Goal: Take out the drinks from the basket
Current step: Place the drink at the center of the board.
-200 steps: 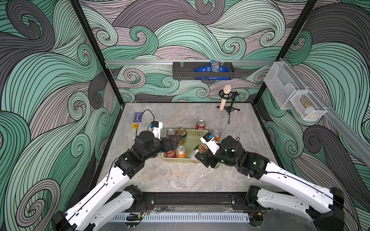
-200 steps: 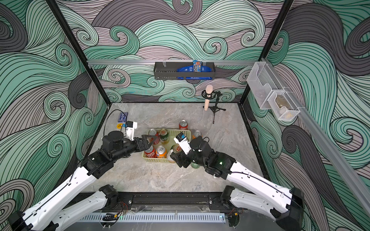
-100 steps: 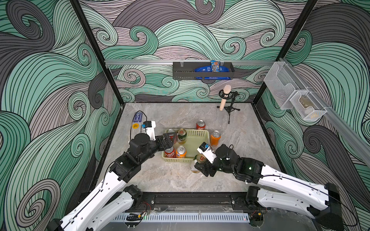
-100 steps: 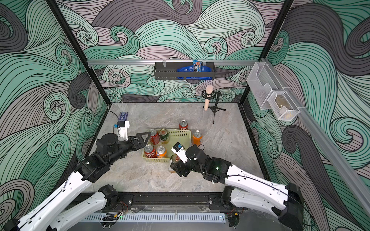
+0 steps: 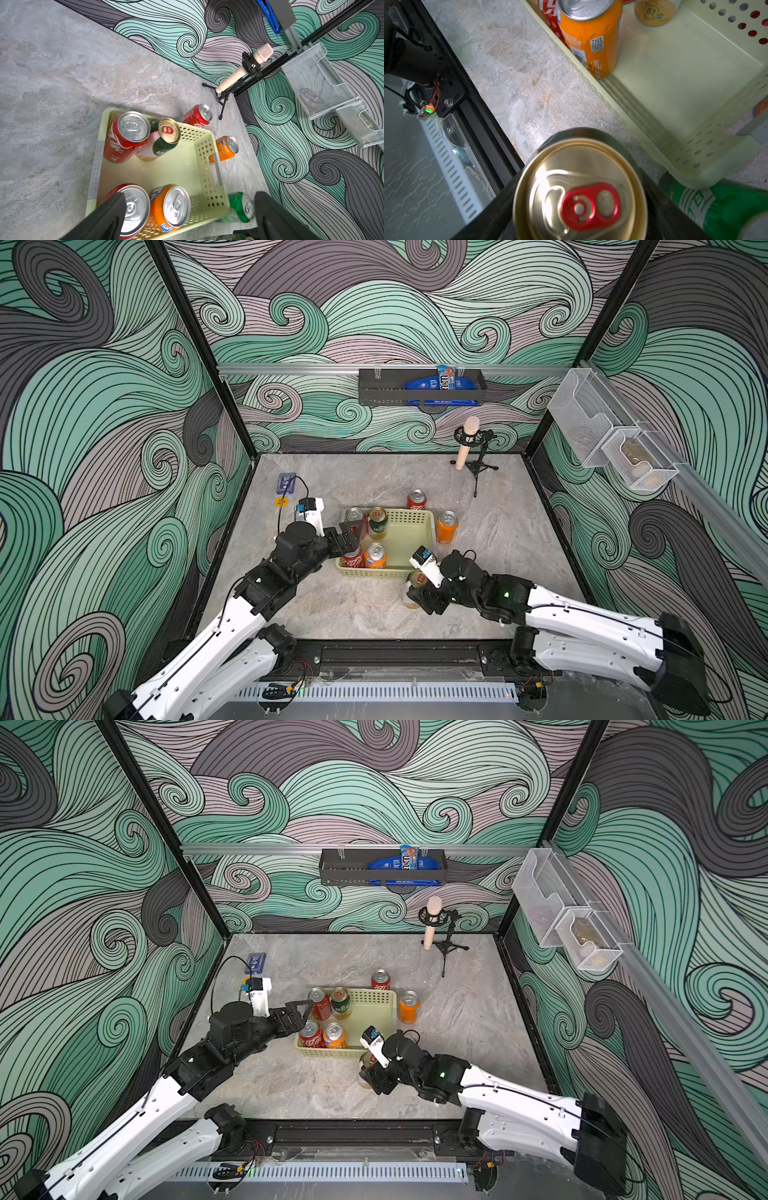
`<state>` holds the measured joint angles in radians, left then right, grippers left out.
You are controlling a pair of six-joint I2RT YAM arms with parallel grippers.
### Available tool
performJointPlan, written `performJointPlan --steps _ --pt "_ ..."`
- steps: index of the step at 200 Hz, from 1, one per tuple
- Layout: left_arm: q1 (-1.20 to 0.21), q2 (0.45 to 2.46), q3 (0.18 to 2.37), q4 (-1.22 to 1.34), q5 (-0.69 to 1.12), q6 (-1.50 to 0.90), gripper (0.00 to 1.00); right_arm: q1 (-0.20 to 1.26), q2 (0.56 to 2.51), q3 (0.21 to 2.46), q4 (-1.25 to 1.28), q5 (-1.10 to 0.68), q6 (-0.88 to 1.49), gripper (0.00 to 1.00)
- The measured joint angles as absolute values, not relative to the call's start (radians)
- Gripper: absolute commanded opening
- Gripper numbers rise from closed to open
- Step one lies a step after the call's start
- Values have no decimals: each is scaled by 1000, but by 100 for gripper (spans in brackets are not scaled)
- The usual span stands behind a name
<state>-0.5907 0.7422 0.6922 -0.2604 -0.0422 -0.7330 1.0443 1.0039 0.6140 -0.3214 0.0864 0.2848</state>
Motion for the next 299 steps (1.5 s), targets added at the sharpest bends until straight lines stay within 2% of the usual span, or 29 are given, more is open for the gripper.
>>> performJointPlan --steps 43,227,285,299 --pt "-591 742 690 -252 -54 -727 99 1046 1066 609 -291 120 295 59" --pt "-591 740 670 -247 -122 -677 99 1065 1085 574 -264 210 313 61" --pt "-591 714 665 -247 -138 -670 99 1085 1089 547 -252 247 336 68" --pt "-591 710 665 -247 -139 -667 99 1089 1089 546 -250 255 340 73"
